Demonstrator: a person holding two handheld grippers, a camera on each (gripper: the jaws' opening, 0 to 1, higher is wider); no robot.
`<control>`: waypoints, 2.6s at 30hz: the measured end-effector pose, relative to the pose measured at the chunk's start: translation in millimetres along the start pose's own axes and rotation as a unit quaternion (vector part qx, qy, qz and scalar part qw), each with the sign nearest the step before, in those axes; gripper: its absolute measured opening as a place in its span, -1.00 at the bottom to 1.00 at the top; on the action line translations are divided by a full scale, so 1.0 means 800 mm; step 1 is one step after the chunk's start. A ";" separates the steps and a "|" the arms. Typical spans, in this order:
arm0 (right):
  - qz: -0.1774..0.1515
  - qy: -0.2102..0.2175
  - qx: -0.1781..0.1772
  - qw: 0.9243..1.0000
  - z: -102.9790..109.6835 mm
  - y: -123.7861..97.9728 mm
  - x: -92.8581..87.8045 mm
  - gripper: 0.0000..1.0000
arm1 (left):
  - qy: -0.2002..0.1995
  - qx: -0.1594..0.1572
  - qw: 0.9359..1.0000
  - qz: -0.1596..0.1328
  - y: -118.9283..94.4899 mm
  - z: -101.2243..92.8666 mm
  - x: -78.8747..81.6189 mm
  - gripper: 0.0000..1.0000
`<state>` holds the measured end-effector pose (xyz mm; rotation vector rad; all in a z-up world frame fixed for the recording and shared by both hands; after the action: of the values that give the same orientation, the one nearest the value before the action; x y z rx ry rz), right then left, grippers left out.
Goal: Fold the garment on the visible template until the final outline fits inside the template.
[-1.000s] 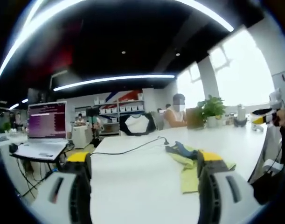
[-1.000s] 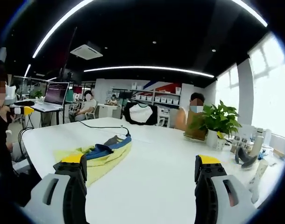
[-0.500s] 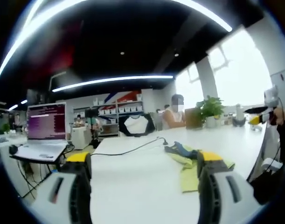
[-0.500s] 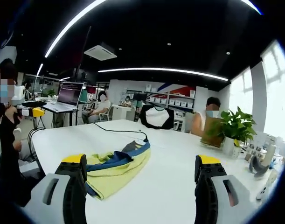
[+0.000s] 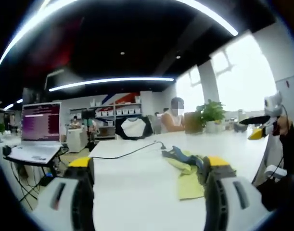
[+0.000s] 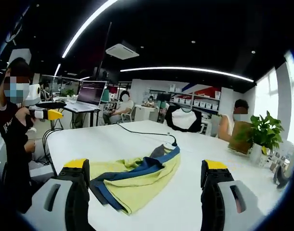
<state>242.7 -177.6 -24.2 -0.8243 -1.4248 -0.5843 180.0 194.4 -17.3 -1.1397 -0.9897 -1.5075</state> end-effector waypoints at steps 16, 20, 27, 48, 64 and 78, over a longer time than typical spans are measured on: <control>0.024 -0.006 0.027 0.999 0.016 0.021 -0.020 0.99 | -0.007 -0.019 1.000 0.008 0.010 -0.013 -0.009 0.99; 0.033 -0.012 0.030 0.999 0.019 0.027 -0.025 0.99 | -0.009 -0.026 1.000 0.012 0.013 -0.014 -0.013 0.99; 0.044 -0.009 0.044 0.998 0.023 0.035 -0.035 0.88 | -0.023 -0.033 0.999 0.009 0.017 -0.014 -0.015 0.92; 0.081 -0.047 0.075 0.993 0.047 0.061 -0.070 0.75 | -0.030 -0.050 0.996 0.074 0.046 -0.019 -0.062 0.86; 0.109 -0.012 0.089 0.990 0.055 0.072 -0.092 0.43 | 0.001 -0.056 0.993 0.108 0.064 -0.037 -0.086 1.00; 0.127 -0.007 0.098 0.987 0.061 0.079 -0.104 0.21 | 0.005 -0.111 0.986 0.123 0.088 -0.072 -0.117 0.72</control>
<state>254.8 -111.0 -117.8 -0.8371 -1.3402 -0.2402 247.0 145.4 -117.8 -1.3557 -0.6573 -1.4454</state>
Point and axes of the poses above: the point that each gripper's makers call its tool centre point, and the gripper's own axes: y roughly forward along the fingers, z roughly to its left, x roughly out of its top, the point moved 8 cm from there along -y, roughly backward along the fingers, and after that the axes turned 8 degrees about y, right-handed, at the moved point
